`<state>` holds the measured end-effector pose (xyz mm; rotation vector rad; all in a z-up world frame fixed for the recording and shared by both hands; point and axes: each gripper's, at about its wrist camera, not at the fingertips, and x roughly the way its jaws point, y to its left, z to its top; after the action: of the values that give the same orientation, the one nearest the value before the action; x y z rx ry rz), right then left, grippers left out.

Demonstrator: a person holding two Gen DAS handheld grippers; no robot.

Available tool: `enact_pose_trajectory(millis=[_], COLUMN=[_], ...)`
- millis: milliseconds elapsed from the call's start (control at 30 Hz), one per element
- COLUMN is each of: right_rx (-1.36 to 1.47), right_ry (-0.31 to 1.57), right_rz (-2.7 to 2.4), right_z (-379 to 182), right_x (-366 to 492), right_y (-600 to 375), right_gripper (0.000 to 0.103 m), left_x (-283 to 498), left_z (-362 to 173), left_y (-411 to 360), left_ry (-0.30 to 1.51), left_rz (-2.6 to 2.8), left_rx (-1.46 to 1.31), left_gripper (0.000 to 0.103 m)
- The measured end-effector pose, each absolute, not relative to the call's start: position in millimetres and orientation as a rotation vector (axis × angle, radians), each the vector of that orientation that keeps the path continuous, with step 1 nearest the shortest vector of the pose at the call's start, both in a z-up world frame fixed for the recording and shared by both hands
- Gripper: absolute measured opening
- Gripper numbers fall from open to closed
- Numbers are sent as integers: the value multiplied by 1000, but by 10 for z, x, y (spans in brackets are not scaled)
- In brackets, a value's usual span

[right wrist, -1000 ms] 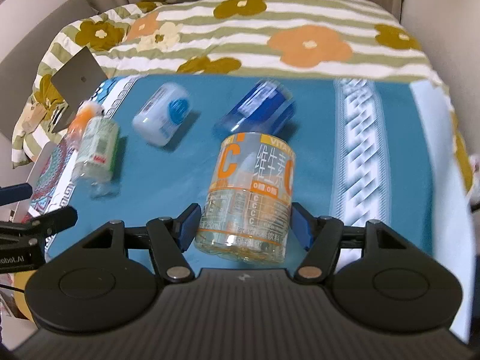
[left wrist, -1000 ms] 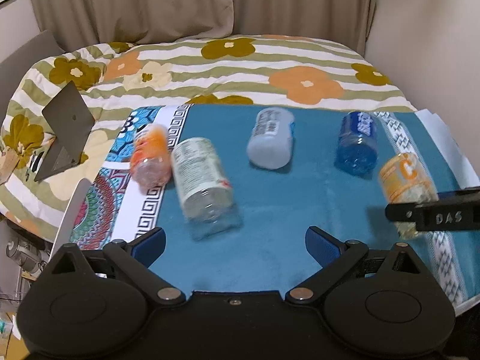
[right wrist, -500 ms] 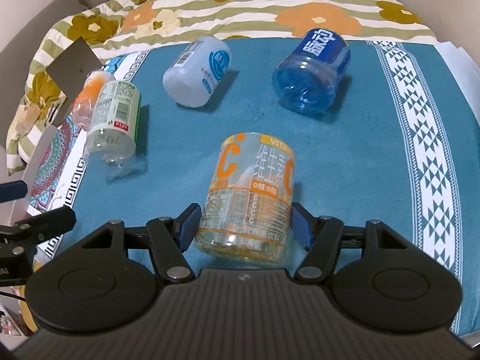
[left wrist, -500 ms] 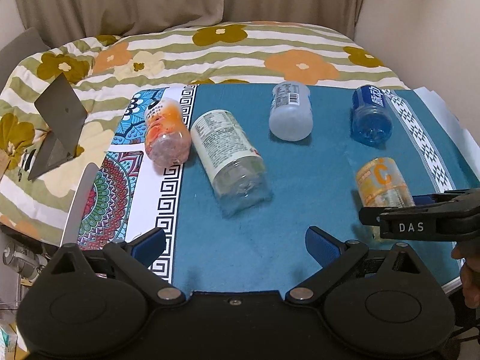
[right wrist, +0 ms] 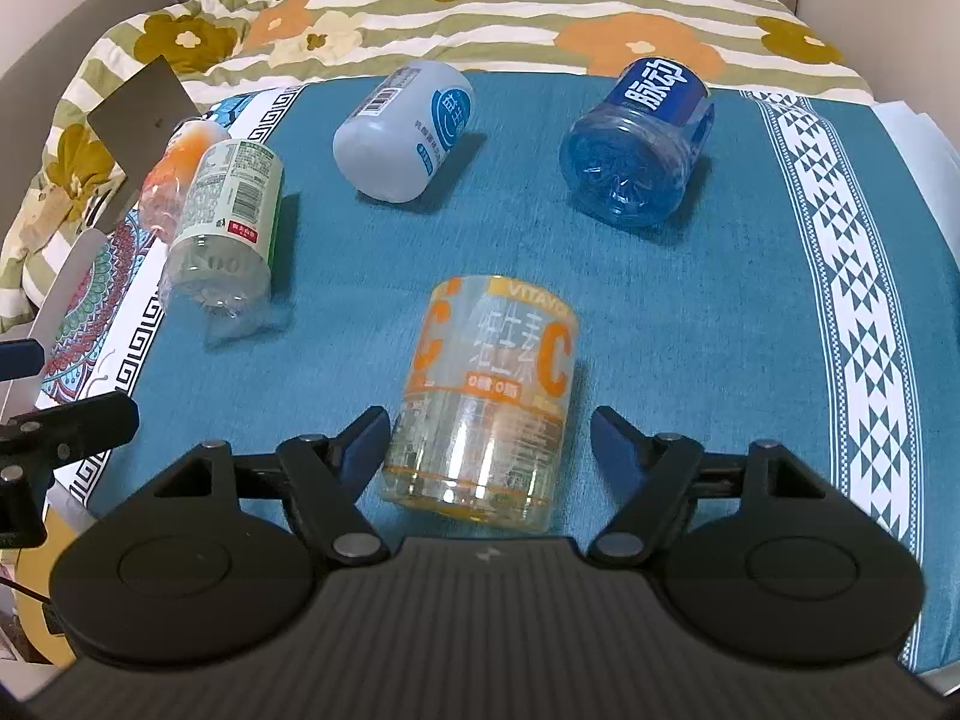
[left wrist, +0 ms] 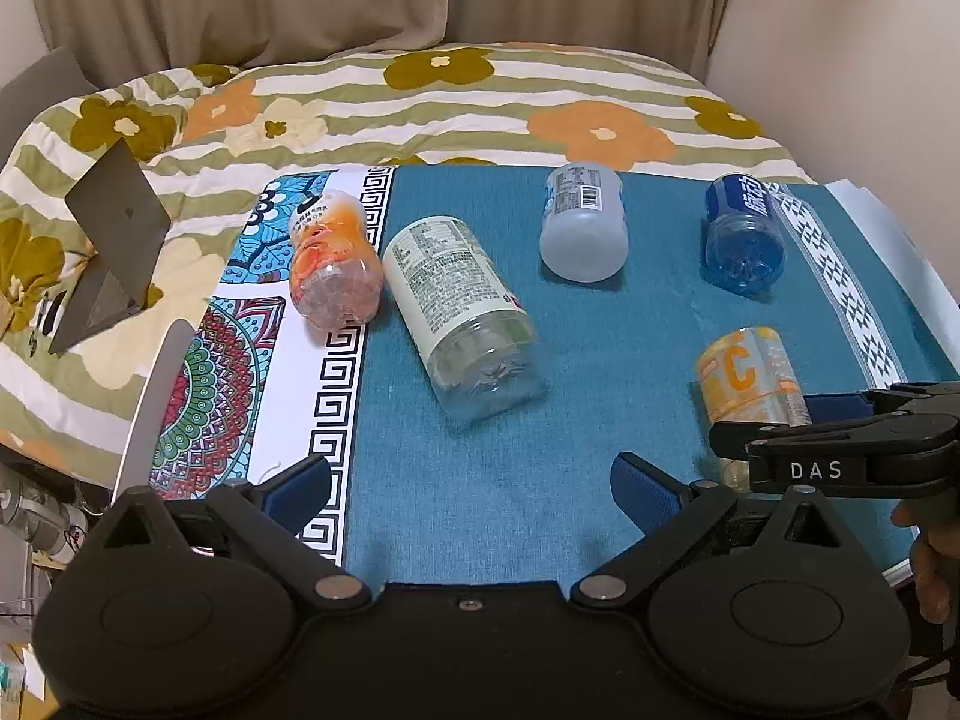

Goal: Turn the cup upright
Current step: 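Rotate the cup upright with the right gripper, set it down, open, then bring the left gripper down around the upright cup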

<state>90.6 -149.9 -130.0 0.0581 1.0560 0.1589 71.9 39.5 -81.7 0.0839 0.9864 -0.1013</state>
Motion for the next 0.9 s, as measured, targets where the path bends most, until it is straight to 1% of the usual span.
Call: enact_pose_trajectory(millis=[200, 267, 333, 567, 733, 767, 800, 900], right_rx=[76, 81, 86, 115, 169, 183, 196, 228], right_ry=[1066, 1068, 1066, 1062, 1063, 1059, 1053, 1019], right_rz=[172, 177, 181, 195, 187, 184, 179, 143], right_z=[-1289, -1281, -1268, -1169, -925, -860, -801, -631], right_x=[908, 905, 905, 910, 886, 868, 848, 778], right_y=[-1523, -1527, -1533, -1575, -1740, -1805, -1878, -2147], right_gripper=[91, 94, 95, 95, 96, 97, 103, 103], left_x=[697, 689, 684, 671, 712, 741, 774, 885], left_z=[-790, -780, -774, -666, -458, -415, -377, -315], left_y=[387, 381, 377, 360, 245, 197, 135, -109], left_ry=[983, 982, 980, 969, 950, 952, 955, 966], left_rz=[-90, -87, -84, -78, -95, -105, -120, -165], left_rx=[78, 76, 73, 61, 67, 68, 68, 75], left_gripper=[101, 101, 101, 101, 101, 101, 101, 101])
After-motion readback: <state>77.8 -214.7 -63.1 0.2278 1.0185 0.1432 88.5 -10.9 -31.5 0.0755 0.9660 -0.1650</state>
